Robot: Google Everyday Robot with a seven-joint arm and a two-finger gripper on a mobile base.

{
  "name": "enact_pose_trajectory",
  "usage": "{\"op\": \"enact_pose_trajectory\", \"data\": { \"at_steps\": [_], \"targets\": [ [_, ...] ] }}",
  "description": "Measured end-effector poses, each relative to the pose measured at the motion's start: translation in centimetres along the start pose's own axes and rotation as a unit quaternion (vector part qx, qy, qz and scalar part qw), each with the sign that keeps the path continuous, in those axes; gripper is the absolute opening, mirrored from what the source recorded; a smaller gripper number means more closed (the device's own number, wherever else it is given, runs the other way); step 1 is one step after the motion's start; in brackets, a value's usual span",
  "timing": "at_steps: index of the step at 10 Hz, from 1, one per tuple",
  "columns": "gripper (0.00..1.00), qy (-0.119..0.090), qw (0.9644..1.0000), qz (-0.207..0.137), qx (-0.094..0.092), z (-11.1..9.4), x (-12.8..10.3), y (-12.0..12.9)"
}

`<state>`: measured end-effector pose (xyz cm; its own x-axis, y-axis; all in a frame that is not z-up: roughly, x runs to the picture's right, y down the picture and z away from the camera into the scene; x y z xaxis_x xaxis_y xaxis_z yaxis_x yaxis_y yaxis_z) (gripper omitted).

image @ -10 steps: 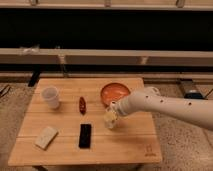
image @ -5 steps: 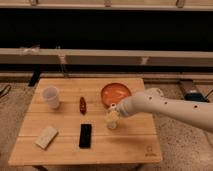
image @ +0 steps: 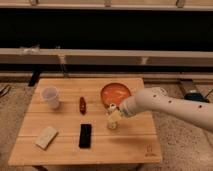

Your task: Stand the bottle upright

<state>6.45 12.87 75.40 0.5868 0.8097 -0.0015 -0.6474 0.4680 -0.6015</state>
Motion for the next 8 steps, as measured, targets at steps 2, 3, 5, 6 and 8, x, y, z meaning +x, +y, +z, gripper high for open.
{"op": "enact_pose_trajectory", "data": {
  "at_steps": [2, 3, 5, 6, 8],
  "targets": [
    [0.80, 0.000, 0.9999, 0.001, -0.014, -0.1, 0.7, -0.5],
    [0.80, -0.001, 0.9996, 0.001, -0.027, -0.3, 1.1, -0.8],
    [0.80, -0.010, 0.9986, 0.005, -0.051, -0.6, 1.7, -1.1],
    [0.80, -0.014, 0.9982, 0.007, -0.058, -0.8, 1.9, -1.3],
    [0.80, -0.015, 0.9981, 0.006, -0.060, -0.7, 1.7, -1.1]
  ]
}}
